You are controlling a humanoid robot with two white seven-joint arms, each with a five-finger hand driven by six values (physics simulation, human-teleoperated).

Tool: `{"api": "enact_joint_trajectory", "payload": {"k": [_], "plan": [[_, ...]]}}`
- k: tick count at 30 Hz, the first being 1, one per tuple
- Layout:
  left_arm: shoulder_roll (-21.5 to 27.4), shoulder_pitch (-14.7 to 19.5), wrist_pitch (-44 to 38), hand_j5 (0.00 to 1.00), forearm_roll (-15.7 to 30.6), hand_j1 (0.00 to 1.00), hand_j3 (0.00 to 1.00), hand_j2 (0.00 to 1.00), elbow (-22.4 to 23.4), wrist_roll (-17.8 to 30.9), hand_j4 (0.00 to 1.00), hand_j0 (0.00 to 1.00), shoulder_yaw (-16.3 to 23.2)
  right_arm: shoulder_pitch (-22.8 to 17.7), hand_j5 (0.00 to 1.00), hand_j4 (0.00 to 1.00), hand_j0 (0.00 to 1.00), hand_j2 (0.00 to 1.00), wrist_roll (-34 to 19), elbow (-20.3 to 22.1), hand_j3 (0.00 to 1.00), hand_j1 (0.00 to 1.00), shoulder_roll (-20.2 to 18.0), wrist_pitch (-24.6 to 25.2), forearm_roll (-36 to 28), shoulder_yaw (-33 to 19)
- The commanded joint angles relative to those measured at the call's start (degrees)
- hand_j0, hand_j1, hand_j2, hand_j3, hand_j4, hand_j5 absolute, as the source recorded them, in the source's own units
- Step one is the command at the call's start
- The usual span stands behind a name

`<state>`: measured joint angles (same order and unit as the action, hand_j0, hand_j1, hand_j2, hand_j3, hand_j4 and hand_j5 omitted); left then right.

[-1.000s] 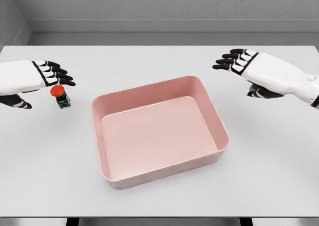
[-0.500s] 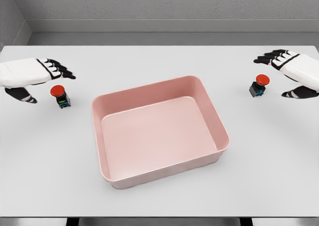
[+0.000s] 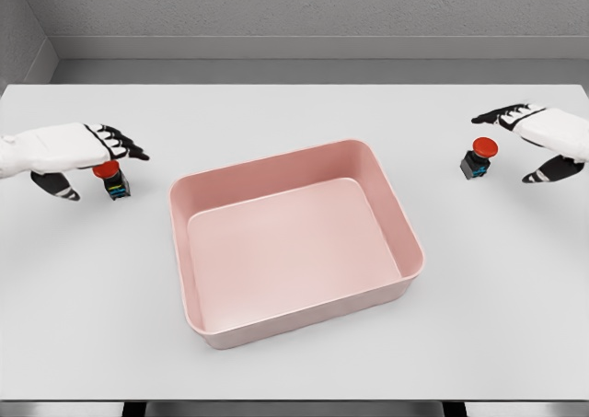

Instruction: Put the industrial switch in the basket with both arms

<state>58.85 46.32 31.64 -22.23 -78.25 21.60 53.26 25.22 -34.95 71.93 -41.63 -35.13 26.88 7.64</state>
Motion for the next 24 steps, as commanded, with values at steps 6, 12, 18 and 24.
{"api": "enact_joint_trajectory", "payload": {"k": [6, 12, 18, 24], "plan": [[-1.11, 0.18, -4.13, 0.99, -1.59, 0.99, 0.99, 0.99, 0.82, -0.24, 0.99, 0.99, 0.01, 3.78, 1.0, 1.0, 1.0, 1.0, -0.05, -5.66, 1.0, 1.0, 3.13, 0.13, 3.35, 5.99], [-2.08, 0.09, -4.48, 0.99, -2.82, 0.99, 0.99, 0.99, 0.91, -0.15, 0.99, 0.99, 0.09, 6.95, 1.0, 1.0, 1.0, 1.0, -0.05, -10.41, 1.0, 1.0, 6.12, 0.13, 7.13, 6.16], [-2.96, -0.26, -5.45, 0.96, -5.28, 0.96, 0.96, 0.96, 1.0, -0.24, 0.96, 0.96, 0.18, 8.44, 1.0, 1.0, 1.0, 1.0, -0.05, -12.61, 1.0, 1.0, 7.18, 0.13, 9.41, 6.95], [-3.4, -0.35, -5.62, 0.86, -5.37, 0.86, 0.86, 0.86, 1.0, -0.24, 0.86, 0.86, 0.18, 8.97, 1.0, 1.0, 1.0, 1.0, -0.05, -14.01, 1.0, 1.0, 7.27, 0.13, 10.47, 7.04]]}}
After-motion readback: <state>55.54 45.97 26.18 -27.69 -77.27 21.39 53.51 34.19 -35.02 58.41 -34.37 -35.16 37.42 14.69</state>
